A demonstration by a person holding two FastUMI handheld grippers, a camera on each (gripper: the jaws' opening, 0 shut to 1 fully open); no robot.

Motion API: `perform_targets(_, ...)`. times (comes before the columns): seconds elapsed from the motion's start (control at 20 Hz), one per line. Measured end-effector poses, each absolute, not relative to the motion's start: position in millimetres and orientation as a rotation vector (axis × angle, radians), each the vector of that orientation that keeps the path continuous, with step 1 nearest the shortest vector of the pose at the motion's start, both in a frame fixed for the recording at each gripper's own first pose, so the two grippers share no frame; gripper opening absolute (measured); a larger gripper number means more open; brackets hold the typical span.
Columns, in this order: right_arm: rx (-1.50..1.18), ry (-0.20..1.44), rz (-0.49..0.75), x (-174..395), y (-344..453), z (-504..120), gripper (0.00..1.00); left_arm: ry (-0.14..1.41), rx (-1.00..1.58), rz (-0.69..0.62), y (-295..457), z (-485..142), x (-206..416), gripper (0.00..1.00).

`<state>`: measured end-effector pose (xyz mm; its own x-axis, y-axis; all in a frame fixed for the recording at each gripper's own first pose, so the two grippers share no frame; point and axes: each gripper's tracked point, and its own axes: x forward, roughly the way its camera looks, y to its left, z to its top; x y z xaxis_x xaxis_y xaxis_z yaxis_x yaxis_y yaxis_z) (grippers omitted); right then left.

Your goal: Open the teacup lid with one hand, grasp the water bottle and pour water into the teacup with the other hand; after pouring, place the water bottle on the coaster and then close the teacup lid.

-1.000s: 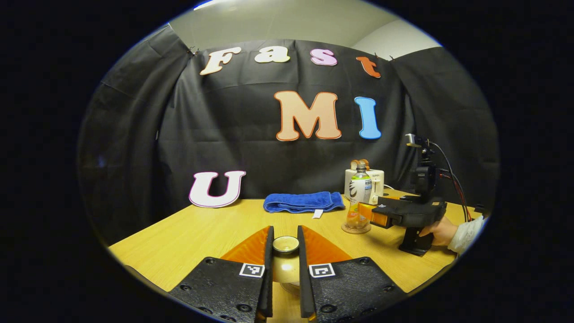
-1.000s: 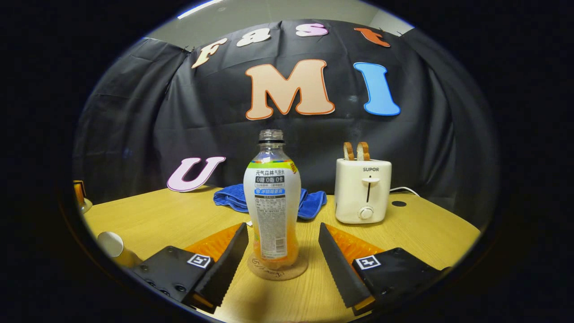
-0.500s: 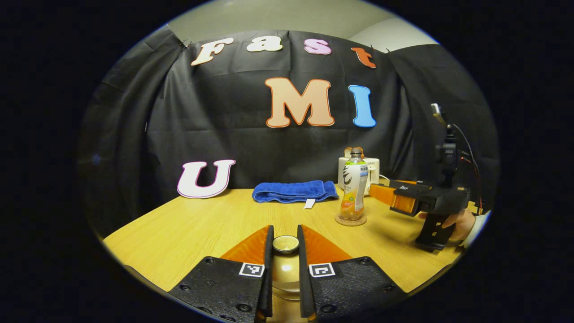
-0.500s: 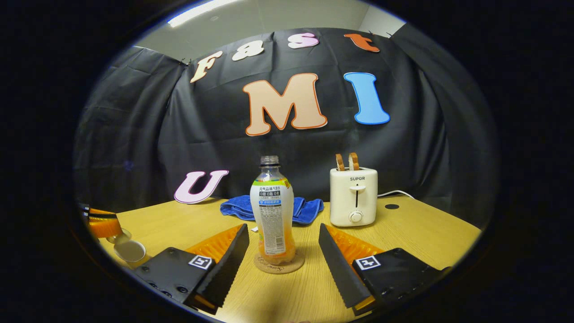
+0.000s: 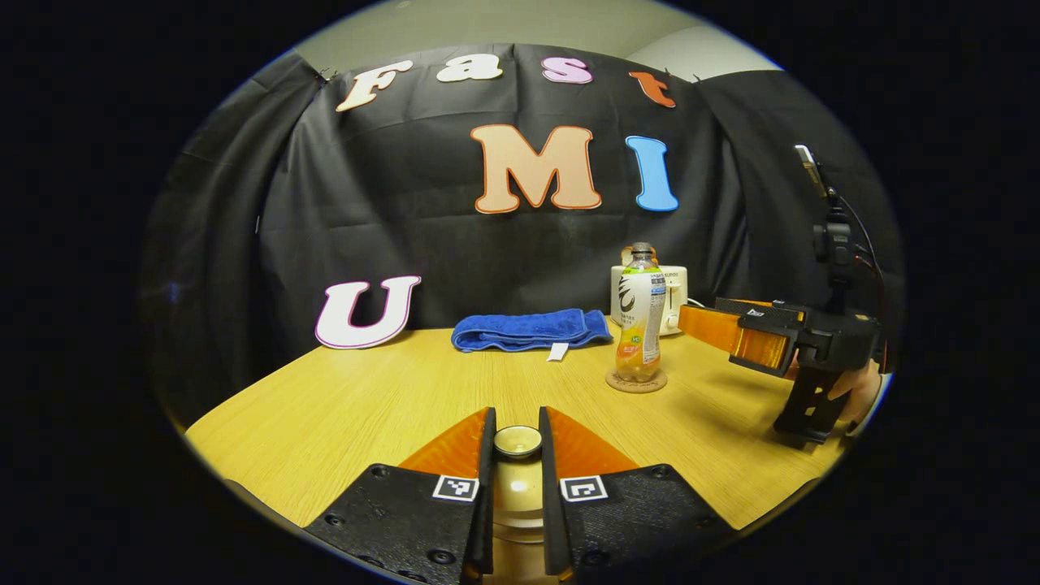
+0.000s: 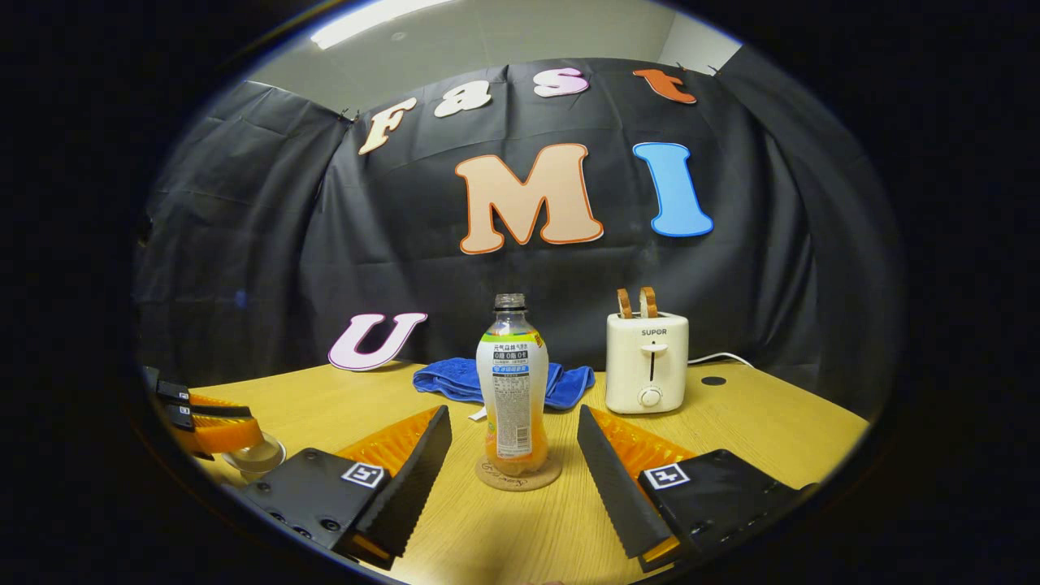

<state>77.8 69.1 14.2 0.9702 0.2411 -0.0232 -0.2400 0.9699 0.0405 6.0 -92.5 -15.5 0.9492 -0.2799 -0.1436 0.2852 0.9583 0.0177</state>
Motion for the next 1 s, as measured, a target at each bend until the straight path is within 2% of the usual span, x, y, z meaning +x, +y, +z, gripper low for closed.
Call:
perform_targets(0.1, 0.042, 0.026, 0.244, 76, 68, 15, 0.98, 0.146, 0.044, -0.290, -95, -19, 5, 0.22)
perform_targets(0.15, 0.042, 0.026, 0.242, 75, 68, 15, 0.94, 0.147, 0.050, -0.289, -95, -19, 5, 0.22)
perform_targets(0.4, 0.053, 0.029, 0.242, 68, 66, 16, 0.94, 0.125, 0.069, -0.269, -94, -17, 5, 0.29)
perform_targets(0.55, 0.055, 0.029, 0.243, 61, 65, 17, 0.94, 0.095, 0.071, -0.248, -92, -7, 3, 0.55)
perform_targets(0.6, 0.059, 0.030, 0.244, 58, 65, 18, 0.99, 0.084, 0.071, -0.239, -90, -5, 1, 0.61)
perform_targets(0.65, 0.063, 0.029, 0.243, 54, 65, 20, 0.94, 0.072, 0.069, -0.229, -89, -2, 0, 0.75)
perform_targets(0.75, 0.079, 0.026, 0.236, 43, 63, 23, 0.94, 0.044, 0.063, -0.218, -89, 5, -4, 0.93)
perform_targets(0.9, 0.096, 0.023, 0.215, 23, 59, 23, 0.94, 0.017, 0.055, -0.210, -91, 12, -12, 0.95)
perform_targets(0.95, 0.088, 0.025, 0.204, 17, 57, 21, 0.98, 0.010, 0.050, -0.208, -92, 13, -14, 0.95)
perform_targets(1.0, 0.075, 0.026, 0.191, 10, 53, 20, 0.95, 0.002, 0.045, -0.206, -92, 15, -16, 0.95)
